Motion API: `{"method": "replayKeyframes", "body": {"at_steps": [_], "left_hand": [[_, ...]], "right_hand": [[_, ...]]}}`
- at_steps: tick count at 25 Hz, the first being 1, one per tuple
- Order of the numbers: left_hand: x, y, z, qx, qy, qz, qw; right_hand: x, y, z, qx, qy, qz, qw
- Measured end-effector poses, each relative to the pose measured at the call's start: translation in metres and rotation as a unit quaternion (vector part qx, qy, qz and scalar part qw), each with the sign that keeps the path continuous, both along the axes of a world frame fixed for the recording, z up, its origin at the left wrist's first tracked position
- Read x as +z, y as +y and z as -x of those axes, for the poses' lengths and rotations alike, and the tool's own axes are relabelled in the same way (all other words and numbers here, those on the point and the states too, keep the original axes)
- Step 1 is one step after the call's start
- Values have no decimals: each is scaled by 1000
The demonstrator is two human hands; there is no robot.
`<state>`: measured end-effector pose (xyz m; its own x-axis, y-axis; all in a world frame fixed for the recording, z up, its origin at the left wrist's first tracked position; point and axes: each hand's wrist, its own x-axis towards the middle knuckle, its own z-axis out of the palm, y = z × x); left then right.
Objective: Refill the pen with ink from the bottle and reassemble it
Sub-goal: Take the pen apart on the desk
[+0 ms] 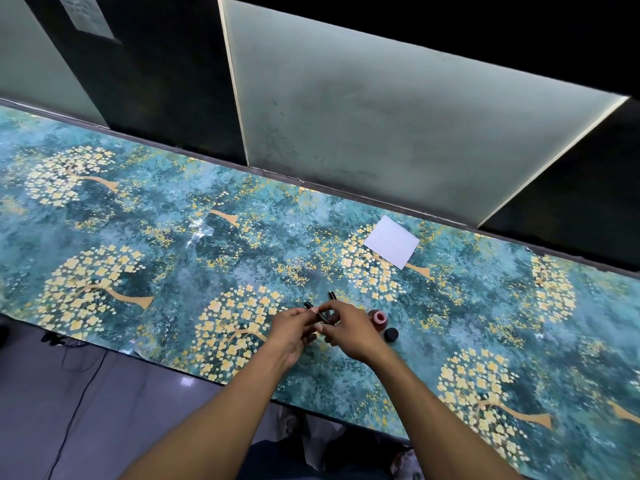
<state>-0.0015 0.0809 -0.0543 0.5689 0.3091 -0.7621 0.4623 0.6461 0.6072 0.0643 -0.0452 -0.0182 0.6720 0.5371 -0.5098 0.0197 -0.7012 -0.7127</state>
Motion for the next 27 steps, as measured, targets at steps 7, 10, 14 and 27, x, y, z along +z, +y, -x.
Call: {"method": "replayKeyframes", "body": {"at_steps": [7, 10, 14, 27], "left_hand": [[1, -8, -23, 56, 43, 116, 991], [0, -13, -25, 33, 59, 161, 985], [-2, -14, -23, 30, 61, 197, 978], [4, -1, -22, 41, 10, 135, 990]], "right_hand": [[13, -17, -9, -4, -221, 24, 975], [16, -21, -8, 11, -264, -9, 964], [16, -22, -9, 23, -266, -11, 964], [6, -20, 8, 21, -225, 97, 969]]}}
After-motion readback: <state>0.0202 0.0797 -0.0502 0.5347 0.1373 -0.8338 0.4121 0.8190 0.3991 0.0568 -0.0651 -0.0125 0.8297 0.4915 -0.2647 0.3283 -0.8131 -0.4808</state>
